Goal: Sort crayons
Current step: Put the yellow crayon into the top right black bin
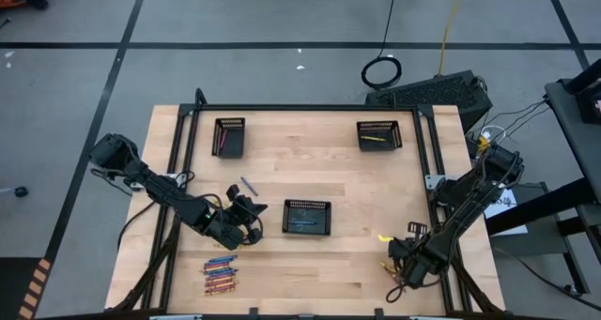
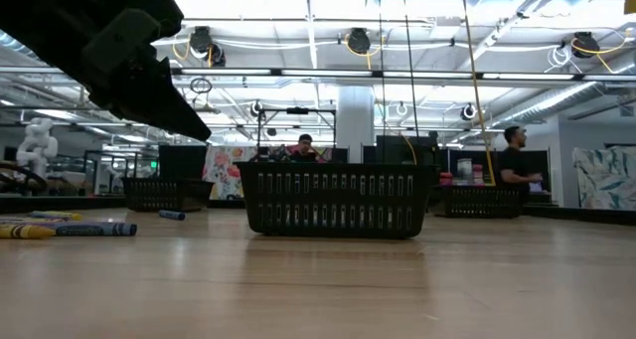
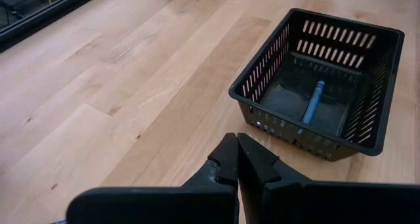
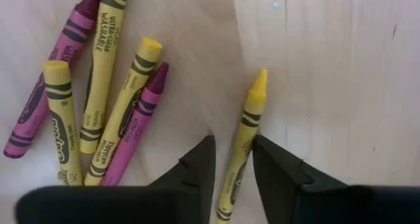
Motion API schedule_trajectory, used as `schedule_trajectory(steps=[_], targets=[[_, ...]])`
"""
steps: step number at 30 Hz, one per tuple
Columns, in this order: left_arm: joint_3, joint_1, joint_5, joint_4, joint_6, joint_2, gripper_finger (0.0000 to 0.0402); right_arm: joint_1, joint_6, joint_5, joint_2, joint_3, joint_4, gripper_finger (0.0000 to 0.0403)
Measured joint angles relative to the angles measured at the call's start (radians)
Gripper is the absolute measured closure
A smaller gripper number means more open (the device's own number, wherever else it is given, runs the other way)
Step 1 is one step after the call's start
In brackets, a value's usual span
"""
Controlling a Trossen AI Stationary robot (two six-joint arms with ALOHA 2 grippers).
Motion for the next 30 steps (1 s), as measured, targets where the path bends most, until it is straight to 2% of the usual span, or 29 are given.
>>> schedule_trajectory(steps=[5,10,17,20,22,25,30], targets=[[0.0,0.0,0.0,0.0,0.0,0.0,0.0402,0.0,0.027,0.025,0.002,-0.009,-0.009,0.039],[0.0,0.0,0.001,0.0,0.0,0.0,0.0402,0.0,0.092,0.078,-0.017,-0.009,-0.014,0.0398],[0.0,0.0,0.001,0.001,0.002,0.0,0.0402,-0.069,0.093,0.523,-0.135,0.002,-0.024,0.0401],[0.0,0.0,0.001,0.001,0.002,0.0,0.0402,-0.163,0.02,0.676,-0.217,0.002,-0.057,0.0402],[0.0,0.0,0.001,0.001,0.002,0.0,0.0402,-0.244,-0.063,0.72,-0.28,0.002,-0.078,0.0402],[0.0,0.0,0.001,0.001,0.002,0.0,0.0402,-0.41,-0.248,0.704,-0.38,0.003,-0.092,0.0402],[0.0,0.001,0.001,0.003,0.002,0.0,0.0402,-0.753,-0.666,0.595,-0.493,0.003,-0.077,0.0402]])
